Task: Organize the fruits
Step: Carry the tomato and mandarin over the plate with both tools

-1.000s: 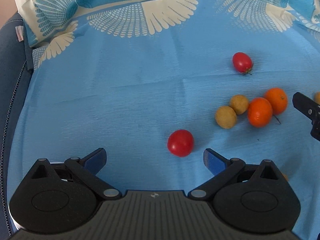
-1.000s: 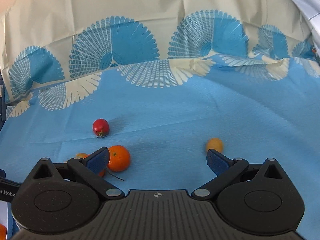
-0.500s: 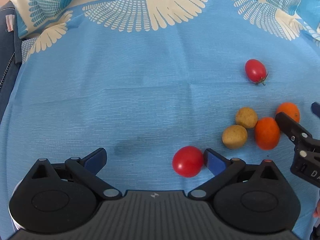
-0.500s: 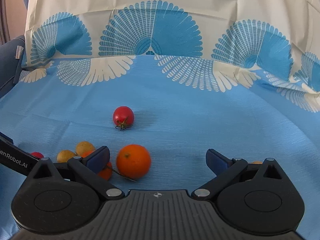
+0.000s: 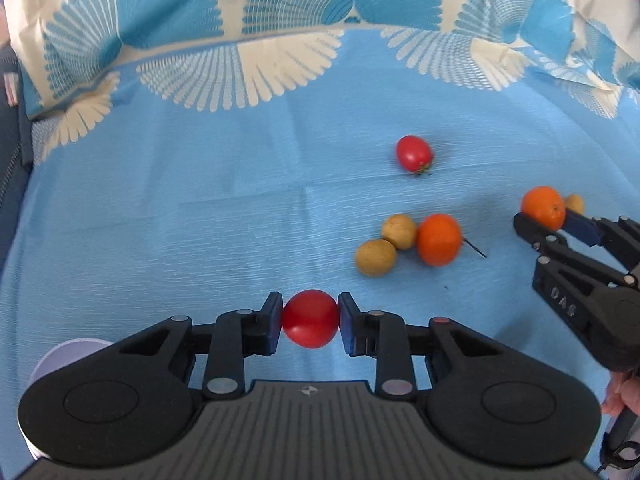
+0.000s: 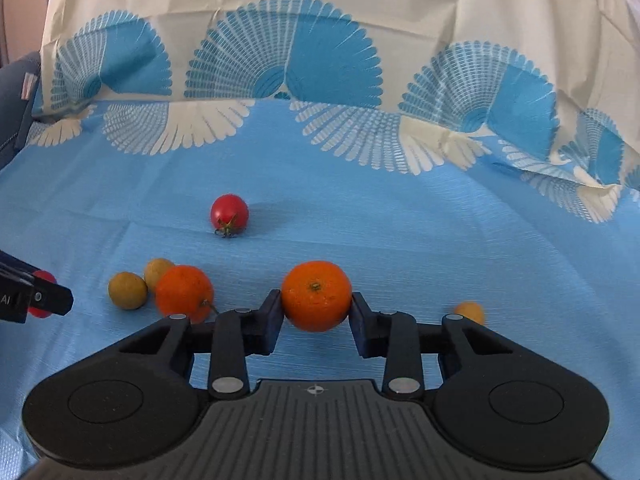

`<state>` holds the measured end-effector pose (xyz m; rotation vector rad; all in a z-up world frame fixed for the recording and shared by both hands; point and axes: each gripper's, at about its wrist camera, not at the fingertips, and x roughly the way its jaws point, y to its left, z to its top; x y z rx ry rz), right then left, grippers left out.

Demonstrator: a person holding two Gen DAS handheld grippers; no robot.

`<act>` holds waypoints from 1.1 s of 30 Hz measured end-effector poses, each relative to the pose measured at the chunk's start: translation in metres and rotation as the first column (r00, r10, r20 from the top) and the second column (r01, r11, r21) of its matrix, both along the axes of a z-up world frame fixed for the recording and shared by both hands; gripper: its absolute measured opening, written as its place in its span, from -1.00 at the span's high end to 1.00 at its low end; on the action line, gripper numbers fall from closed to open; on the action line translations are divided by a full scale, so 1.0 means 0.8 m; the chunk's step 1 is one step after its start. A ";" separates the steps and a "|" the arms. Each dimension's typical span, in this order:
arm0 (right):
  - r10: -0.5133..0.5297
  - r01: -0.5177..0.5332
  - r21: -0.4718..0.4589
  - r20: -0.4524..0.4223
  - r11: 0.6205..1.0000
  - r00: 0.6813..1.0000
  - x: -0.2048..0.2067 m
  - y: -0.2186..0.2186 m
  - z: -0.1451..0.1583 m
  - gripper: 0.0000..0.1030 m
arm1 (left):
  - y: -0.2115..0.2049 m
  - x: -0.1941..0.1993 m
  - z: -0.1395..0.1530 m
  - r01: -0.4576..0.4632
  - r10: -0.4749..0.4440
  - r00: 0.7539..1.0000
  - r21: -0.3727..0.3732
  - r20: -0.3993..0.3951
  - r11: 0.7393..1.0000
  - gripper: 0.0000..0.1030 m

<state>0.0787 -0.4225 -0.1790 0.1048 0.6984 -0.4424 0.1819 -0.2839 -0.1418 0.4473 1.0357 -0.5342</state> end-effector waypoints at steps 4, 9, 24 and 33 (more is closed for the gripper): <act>-0.046 0.046 0.000 0.051 0.999 0.998 -0.043 0.006 0.029 0.28 | 0.008 -0.031 0.030 0.011 -0.011 0.999 0.012 0.040 1.000 0.36; -0.071 0.070 0.016 0.079 0.997 0.994 -0.102 0.032 0.064 0.28 | 0.037 -0.067 0.069 -0.008 0.008 0.999 0.008 0.043 1.000 0.36; 0.061 -0.074 0.080 0.160 0.994 0.985 -0.237 0.172 0.154 0.27 | 0.190 -0.188 0.169 -0.077 0.079 0.993 -0.026 0.085 0.997 0.36; 0.215 -0.234 0.075 0.199 0.969 0.956 -0.279 0.279 0.190 0.27 | 0.294 -0.244 0.204 -0.157 0.165 0.979 -0.074 0.118 0.985 0.36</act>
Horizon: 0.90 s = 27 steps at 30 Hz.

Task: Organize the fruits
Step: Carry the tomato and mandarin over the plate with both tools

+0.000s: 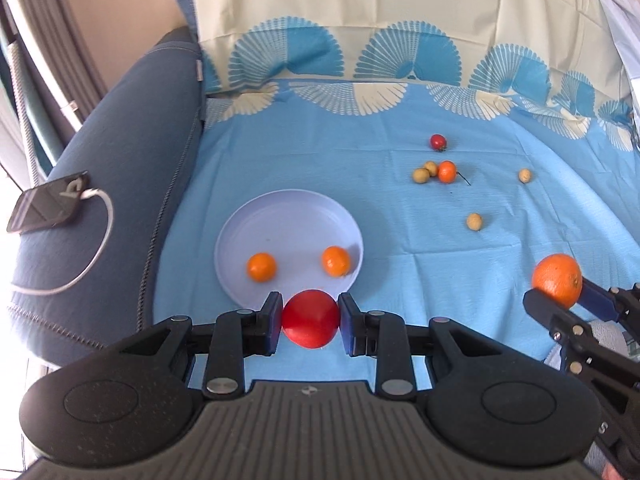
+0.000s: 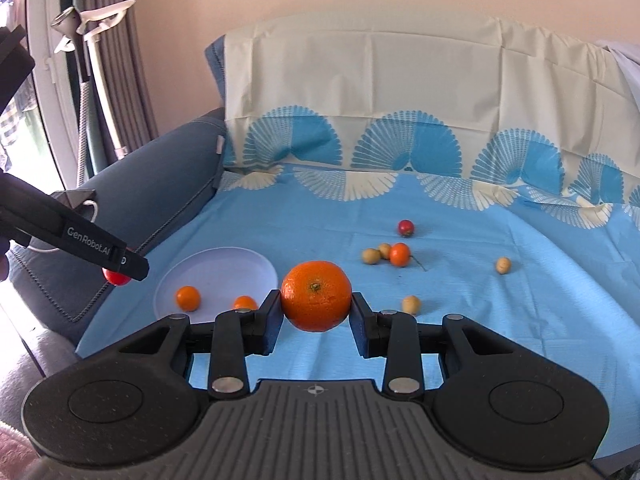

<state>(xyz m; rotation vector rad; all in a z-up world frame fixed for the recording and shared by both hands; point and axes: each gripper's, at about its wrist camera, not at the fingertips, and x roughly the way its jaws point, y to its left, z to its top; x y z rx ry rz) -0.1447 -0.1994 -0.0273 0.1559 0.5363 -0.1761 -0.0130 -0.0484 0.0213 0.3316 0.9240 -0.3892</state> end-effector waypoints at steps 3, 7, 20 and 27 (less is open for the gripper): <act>0.039 -0.039 0.000 0.007 0.999 0.999 -0.013 0.032 0.008 0.27 | 0.030 -0.018 0.007 -0.021 0.021 1.000 -0.025 -0.002 0.999 0.36; 0.084 -0.084 0.002 0.008 0.996 0.996 -0.024 0.069 0.014 0.27 | 0.062 -0.041 0.019 -0.031 0.032 0.999 -0.049 0.017 0.998 0.36; 0.183 -0.180 -0.058 0.053 0.982 0.982 -0.059 0.121 0.043 0.27 | 0.118 -0.094 0.034 -0.086 0.092 0.995 -0.125 0.048 0.988 0.36; 0.188 -0.184 -0.081 0.056 0.980 0.981 -0.063 0.133 0.049 0.27 | 0.127 -0.095 0.034 -0.091 0.099 0.994 -0.148 0.049 0.985 0.36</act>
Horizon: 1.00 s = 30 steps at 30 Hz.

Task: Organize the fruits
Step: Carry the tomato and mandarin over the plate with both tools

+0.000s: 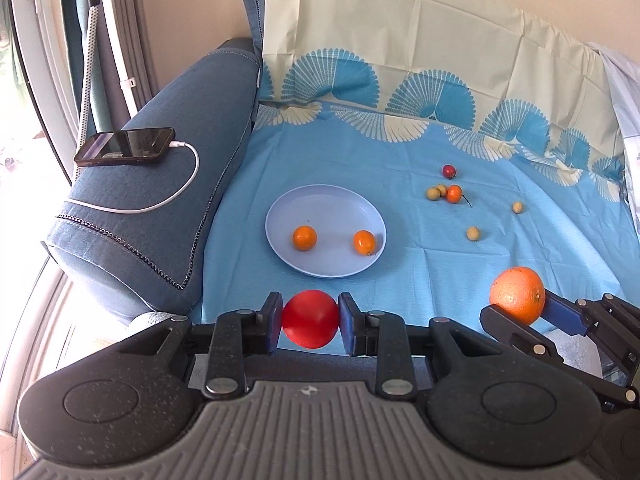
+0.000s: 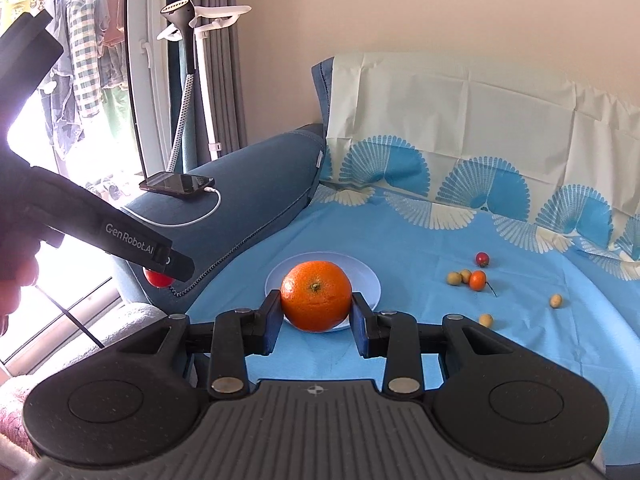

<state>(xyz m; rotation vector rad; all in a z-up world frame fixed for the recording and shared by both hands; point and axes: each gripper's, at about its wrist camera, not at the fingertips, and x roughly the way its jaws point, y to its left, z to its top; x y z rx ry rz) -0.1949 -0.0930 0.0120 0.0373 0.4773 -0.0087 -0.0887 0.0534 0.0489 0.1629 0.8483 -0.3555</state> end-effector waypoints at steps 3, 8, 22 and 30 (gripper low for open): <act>-0.006 0.006 -0.002 -0.005 1.000 1.000 0.001 0.001 0.000 0.27 | 0.001 0.002 -0.002 0.001 -0.001 1.000 -0.004 0.000 1.000 0.36; -0.011 0.010 -0.007 -0.023 1.000 1.000 0.006 0.004 -0.003 0.27 | 0.004 0.005 -0.006 0.002 -0.002 1.000 -0.009 -0.008 1.000 0.36; -0.016 0.016 -0.002 -0.076 1.000 0.997 0.035 0.003 -0.012 0.27 | 0.009 0.035 -0.019 -0.016 0.016 0.999 -0.011 -0.047 1.000 0.36; -0.014 0.016 0.015 -0.107 1.000 0.994 0.056 -0.004 -0.015 0.27 | 0.008 0.056 -0.021 -0.044 0.043 0.998 -0.014 -0.047 0.999 0.36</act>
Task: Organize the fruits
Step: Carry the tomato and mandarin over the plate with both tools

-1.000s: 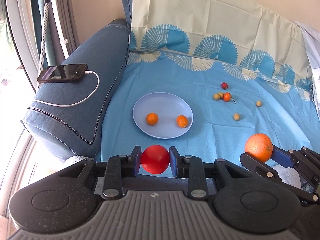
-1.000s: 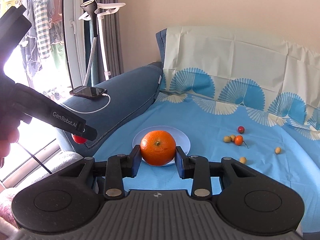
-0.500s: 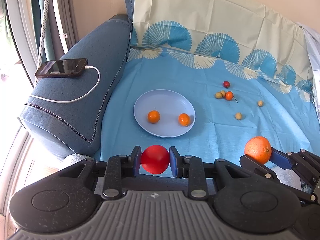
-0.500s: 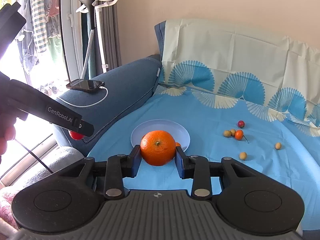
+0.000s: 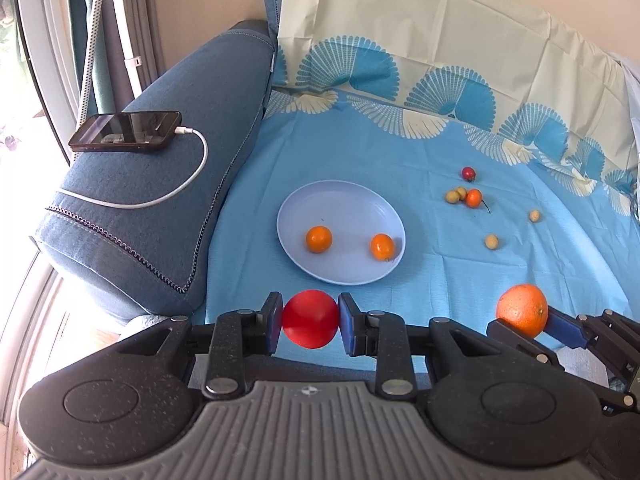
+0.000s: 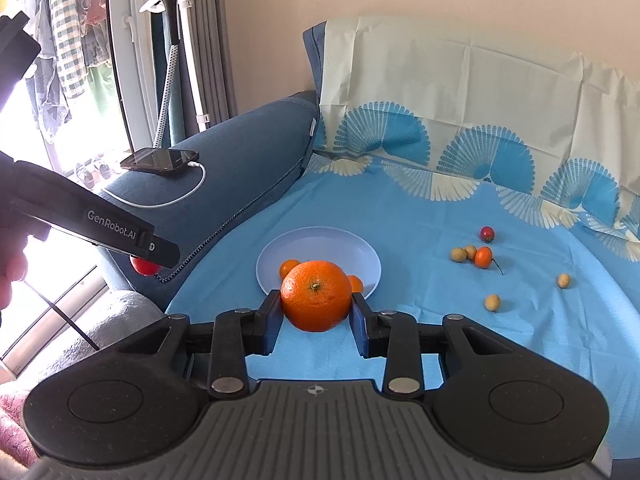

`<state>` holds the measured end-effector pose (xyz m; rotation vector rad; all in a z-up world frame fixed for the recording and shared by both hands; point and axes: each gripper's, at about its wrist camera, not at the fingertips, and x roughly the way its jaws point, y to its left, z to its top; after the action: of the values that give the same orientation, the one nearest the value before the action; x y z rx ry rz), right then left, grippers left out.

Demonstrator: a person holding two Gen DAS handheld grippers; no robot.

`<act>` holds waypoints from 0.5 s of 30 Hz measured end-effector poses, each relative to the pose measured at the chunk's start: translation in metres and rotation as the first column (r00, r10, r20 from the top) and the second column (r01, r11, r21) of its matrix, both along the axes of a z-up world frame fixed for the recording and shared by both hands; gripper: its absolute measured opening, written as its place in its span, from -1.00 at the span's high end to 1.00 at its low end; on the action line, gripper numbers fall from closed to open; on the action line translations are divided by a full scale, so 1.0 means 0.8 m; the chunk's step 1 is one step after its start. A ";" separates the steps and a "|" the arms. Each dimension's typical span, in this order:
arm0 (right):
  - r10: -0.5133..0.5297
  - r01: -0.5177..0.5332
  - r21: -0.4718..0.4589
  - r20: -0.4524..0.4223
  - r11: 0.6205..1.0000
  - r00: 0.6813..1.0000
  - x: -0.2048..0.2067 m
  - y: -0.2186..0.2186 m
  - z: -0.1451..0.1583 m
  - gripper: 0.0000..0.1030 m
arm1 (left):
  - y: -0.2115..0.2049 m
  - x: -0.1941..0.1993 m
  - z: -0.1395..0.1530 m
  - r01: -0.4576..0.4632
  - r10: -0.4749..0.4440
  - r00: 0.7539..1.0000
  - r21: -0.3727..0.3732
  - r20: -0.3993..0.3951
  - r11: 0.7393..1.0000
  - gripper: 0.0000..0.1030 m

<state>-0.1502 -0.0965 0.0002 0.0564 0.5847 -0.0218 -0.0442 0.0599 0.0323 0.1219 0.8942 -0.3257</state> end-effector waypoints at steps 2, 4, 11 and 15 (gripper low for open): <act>0.006 -0.006 0.000 -0.012 1.000 1.000 0.008 -0.001 -0.001 0.27 | 0.000 0.005 0.002 -0.009 0.009 1.000 -0.003 0.006 1.000 0.36; 0.014 -0.013 0.006 -0.023 1.000 1.000 0.015 -0.001 -0.001 0.27 | 0.000 0.012 0.005 -0.013 0.013 1.000 -0.007 0.010 1.000 0.36; 0.038 -0.037 0.017 -0.039 0.999 0.999 0.041 -0.004 -0.003 0.27 | -0.006 0.034 0.009 -0.021 0.022 1.000 -0.013 0.010 1.000 0.36; 0.031 -0.029 0.029 -0.041 0.999 0.999 0.054 -0.009 -0.003 0.27 | -0.013 0.047 0.008 -0.013 0.013 1.000 -0.010 0.006 1.000 0.36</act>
<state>-0.1068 -0.1041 -0.0020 0.0751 0.6275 0.0146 -0.0066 0.0496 0.0387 0.1073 0.8867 -0.3173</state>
